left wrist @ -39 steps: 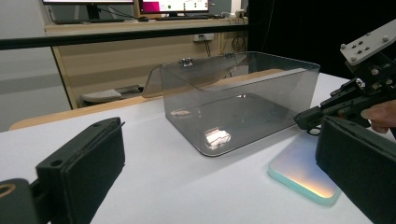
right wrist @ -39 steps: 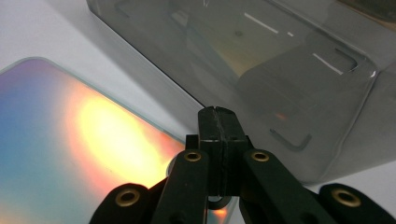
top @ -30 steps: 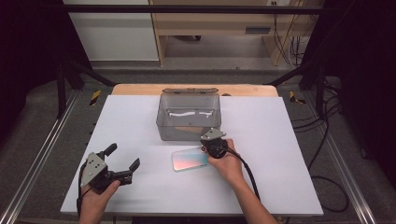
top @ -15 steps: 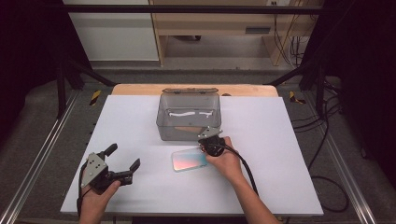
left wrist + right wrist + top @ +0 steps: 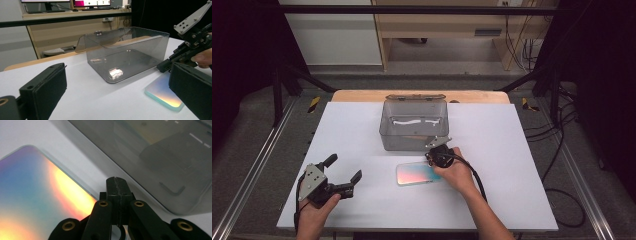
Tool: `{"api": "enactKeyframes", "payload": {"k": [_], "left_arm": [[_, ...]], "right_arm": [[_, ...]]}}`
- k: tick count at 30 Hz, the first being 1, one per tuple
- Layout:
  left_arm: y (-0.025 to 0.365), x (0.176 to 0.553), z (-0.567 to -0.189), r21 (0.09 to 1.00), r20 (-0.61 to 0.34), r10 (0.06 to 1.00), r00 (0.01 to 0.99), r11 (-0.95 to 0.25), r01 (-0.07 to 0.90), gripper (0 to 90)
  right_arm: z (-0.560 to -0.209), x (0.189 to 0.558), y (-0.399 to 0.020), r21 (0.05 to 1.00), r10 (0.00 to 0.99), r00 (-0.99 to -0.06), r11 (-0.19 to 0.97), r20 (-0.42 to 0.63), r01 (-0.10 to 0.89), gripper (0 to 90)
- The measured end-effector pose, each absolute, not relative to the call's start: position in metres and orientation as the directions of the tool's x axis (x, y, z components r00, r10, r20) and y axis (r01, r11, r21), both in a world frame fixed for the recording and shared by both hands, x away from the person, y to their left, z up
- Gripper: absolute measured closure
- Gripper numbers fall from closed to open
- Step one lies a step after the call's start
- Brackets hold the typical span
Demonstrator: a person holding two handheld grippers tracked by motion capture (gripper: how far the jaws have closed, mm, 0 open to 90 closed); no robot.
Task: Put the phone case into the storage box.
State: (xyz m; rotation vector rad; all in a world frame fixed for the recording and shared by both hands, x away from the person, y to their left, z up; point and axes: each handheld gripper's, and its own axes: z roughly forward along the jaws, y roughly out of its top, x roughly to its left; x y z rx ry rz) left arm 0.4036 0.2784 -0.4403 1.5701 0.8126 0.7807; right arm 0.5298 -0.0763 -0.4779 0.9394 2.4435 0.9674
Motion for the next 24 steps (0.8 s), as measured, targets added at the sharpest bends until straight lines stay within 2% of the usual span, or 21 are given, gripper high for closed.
{"api": "enactKeyframes", "payload": {"k": [24], "left_arm": [[0.279,0.403,-0.44,0.989,0.058,0.843,0.535,-0.122,0.085,1.8]], "right_arm": [[-0.476,0.495,-0.088,0.69,0.669,-0.743,0.547,-0.02,0.474,90.0]]}}
